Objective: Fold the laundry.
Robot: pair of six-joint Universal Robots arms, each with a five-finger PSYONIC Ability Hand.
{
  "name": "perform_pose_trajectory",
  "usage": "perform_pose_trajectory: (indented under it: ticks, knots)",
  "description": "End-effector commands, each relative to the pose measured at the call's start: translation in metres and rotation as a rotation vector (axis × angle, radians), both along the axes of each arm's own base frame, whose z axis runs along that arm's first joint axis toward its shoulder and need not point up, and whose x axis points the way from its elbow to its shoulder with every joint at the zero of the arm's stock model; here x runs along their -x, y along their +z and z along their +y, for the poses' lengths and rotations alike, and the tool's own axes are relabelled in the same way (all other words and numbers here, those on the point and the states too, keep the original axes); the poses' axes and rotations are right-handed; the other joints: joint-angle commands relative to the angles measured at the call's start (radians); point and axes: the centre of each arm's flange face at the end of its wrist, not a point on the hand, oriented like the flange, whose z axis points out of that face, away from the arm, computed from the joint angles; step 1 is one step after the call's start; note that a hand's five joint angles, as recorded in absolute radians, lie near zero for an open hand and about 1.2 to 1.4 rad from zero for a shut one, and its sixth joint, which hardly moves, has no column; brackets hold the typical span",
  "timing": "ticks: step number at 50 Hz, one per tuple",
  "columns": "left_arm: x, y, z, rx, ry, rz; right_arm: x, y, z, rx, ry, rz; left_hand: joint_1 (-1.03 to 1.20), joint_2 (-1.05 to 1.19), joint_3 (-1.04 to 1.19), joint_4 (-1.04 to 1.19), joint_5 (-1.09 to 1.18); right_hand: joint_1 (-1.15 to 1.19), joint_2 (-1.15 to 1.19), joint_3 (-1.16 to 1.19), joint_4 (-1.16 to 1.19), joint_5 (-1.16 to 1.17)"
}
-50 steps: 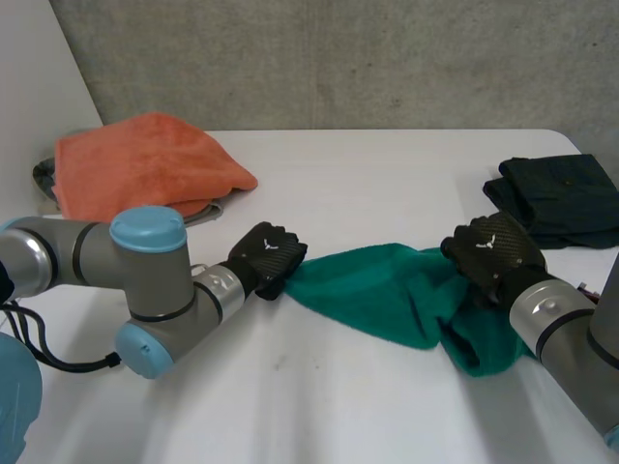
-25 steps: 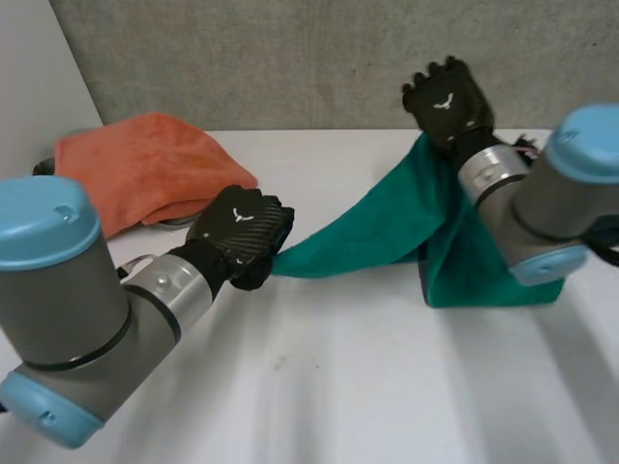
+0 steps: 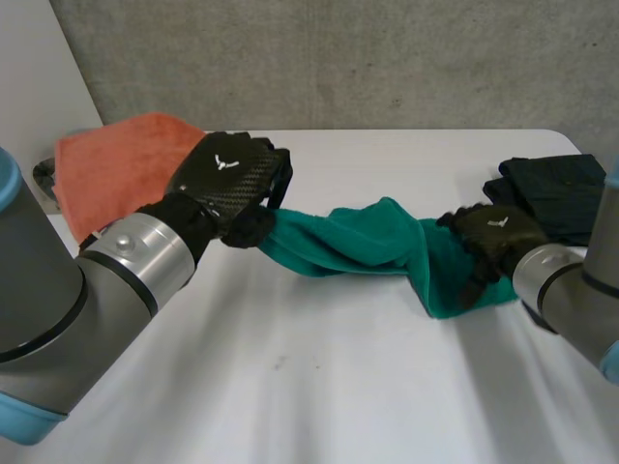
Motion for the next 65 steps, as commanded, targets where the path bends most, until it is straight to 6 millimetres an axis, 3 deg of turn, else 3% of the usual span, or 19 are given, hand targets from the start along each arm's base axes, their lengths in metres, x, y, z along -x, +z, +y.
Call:
perform_pose_trajectory:
  ticks: [1,7,9,11,14,18,19,22,23,27,30,36,40,43,47,52,56,59,65]
  knots:
    - [0.002,0.014,-0.004,0.037,0.005,0.025,-0.016,-0.051,-0.017,-0.046,0.024,-0.097,0.252,0.201,0.204,0.199,0.243,0.078,0.068,0.065,0.064,0.055]
    - [0.001,0.029,-0.008,0.075,0.031,0.055,-0.021,-0.078,-0.037,-0.023,-0.007,-0.074,0.252,0.201,0.204,0.199,0.243,0.219,0.209,0.206,0.204,0.195]
    - [0.001,0.034,-0.01,0.09,0.04,0.066,-0.024,-0.081,-0.04,-0.015,-0.017,-0.054,0.252,0.201,0.204,0.199,0.243,0.485,0.475,0.472,0.471,0.461]
    - [0.001,0.036,-0.011,0.097,0.048,0.07,-0.021,-0.075,-0.045,0.014,-0.05,-0.046,0.252,0.201,0.204,0.199,0.243,1.124,1.114,1.111,1.11,1.101]
    - [-0.003,0.044,-0.014,0.116,0.074,0.082,-0.018,-0.063,-0.047,0.045,-0.074,-0.051,0.252,0.201,0.204,0.199,0.243,1.128,1.118,1.115,1.114,1.105]
    - [-0.015,0.062,-0.021,0.161,0.134,0.112,-0.016,-0.011,-0.045,0.17,-0.075,-0.082,0.252,0.201,0.204,0.199,0.243,1.128,1.118,1.115,1.114,1.105]
    - [-0.021,0.074,-0.021,0.193,0.157,0.132,-0.014,0.017,-0.041,0.236,-0.069,-0.088,0.252,0.201,0.204,0.199,0.243,1.128,1.118,1.115,1.114,1.105]
    - [-0.03,0.096,-0.016,0.245,0.178,0.175,-0.008,0.057,-0.034,0.341,-0.063,-0.058,0.252,0.201,0.204,0.199,0.243,1.128,1.118,1.115,1.114,1.105]
    - [-0.035,0.106,-0.013,0.27,0.186,0.2,0.003,0.082,-0.033,0.416,-0.074,-0.018,0.252,0.201,0.204,0.199,0.243,1.128,1.118,1.115,1.114,1.105]
    - [-0.047,0.125,-0.006,0.309,0.202,0.246,0.023,0.131,-0.036,0.563,-0.101,0.047,0.252,0.201,0.204,0.199,0.243,1.128,1.118,1.115,1.114,1.105]
    - [-0.05,0.125,-0.002,0.299,0.203,0.255,0.02,0.147,-0.046,0.621,-0.076,0.037,0.252,0.201,0.204,0.199,0.243,1.128,1.118,1.115,1.114,1.105]
    - [-0.05,0.106,0.004,0.22,0.191,0.223,0.006,0.123,-0.096,0.65,-0.046,0.022,0.252,0.201,0.204,0.199,0.243,1.128,1.118,1.115,1.114,1.105]
    - [-0.049,0.092,0.006,0.183,0.187,0.203,-0.022,0.084,-0.127,0.698,-0.001,-0.001,0.252,0.201,0.204,0.199,0.243,1.128,1.118,1.115,1.114,1.105]
    - [-0.048,0.084,0.005,0.155,0.186,0.192,-0.044,0.053,-0.143,0.768,0.042,-0.027,0.252,0.201,0.204,0.199,0.243,-0.056,-0.066,-0.069,-0.071,-0.08]
    - [-0.046,0.077,0.002,0.133,0.185,0.186,-0.05,0.039,-0.15,0.785,0.035,-0.038,0.252,0.201,0.204,0.199,0.243,-0.093,-0.103,-0.106,-0.108,-0.117]
    - [-0.044,0.071,-0.003,0.115,0.188,0.174,-0.044,0.053,-0.124,0.692,-0.005,-0.015,0.252,0.201,0.204,0.199,0.243,-0.093,-0.103,-0.106,-0.108,-0.117]
    - [-0.044,0.073,-0.004,0.12,0.186,0.177,-0.028,0.068,-0.086,0.552,-0.022,0.033,0.252,0.201,0.204,0.199,0.243,-0.093,-0.103,-0.106,-0.108,-0.117]
    - [-0.043,0.076,-0.003,0.128,0.184,0.182,-0.015,0.054,-0.058,0.384,-0.013,0.079,0.252,0.201,0.204,0.199,0.243,-0.093,-0.103,-0.106,-0.108,-0.117]
    - [-0.042,0.082,-0.004,0.146,0.181,0.198,0.004,0.012,-0.01,0.027,-0.039,0.064,0.252,0.201,0.204,0.199,0.243,0.316,0.306,0.303,0.301,0.292]
